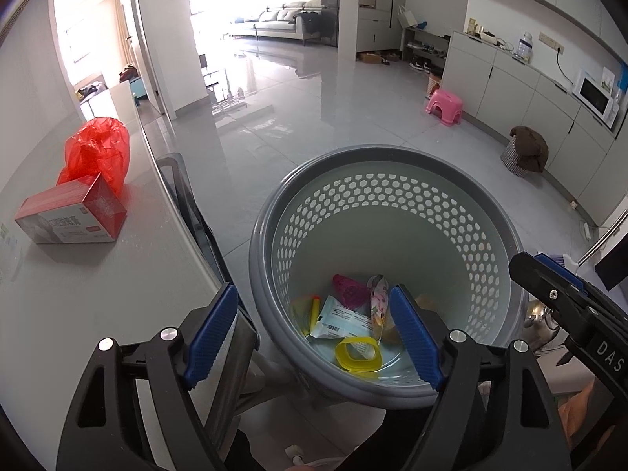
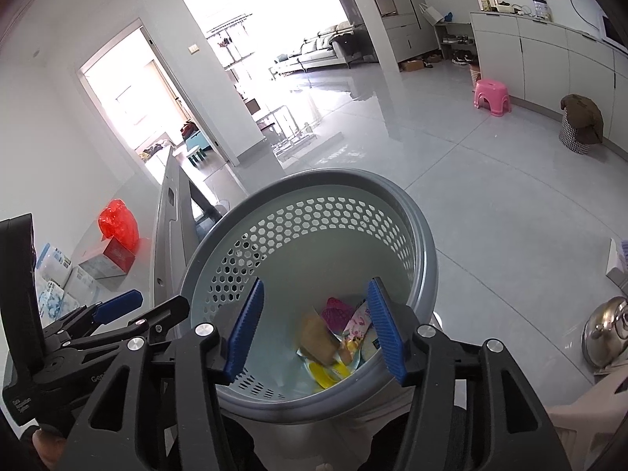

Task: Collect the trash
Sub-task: 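Swing both open tools back toward the red box and red bag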

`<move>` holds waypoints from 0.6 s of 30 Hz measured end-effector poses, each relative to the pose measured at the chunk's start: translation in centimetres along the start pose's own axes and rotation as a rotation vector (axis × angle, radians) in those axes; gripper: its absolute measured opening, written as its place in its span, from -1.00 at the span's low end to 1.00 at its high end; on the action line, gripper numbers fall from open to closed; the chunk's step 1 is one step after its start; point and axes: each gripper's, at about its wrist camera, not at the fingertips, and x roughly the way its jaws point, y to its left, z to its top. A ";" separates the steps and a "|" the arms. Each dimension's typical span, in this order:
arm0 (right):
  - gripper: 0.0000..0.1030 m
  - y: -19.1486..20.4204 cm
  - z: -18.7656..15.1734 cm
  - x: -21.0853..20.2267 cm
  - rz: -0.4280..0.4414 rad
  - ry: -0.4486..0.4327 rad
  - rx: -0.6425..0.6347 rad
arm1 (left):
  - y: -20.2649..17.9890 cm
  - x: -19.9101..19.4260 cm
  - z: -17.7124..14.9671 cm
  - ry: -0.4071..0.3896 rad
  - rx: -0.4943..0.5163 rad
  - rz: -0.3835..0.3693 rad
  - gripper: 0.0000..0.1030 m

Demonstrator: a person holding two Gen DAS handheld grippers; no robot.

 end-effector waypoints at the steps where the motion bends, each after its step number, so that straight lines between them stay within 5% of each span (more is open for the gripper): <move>1: 0.06 0.0 0.0 -0.1 0.001 0.000 0.000 | 0.1 -0.1 -0.1 -0.002 -0.001 0.001 0.54; 18: 0.30 3.7 -0.4 -2.7 0.017 -0.045 -0.057 | 3.9 -4.0 -0.3 -0.089 -0.062 0.026 0.58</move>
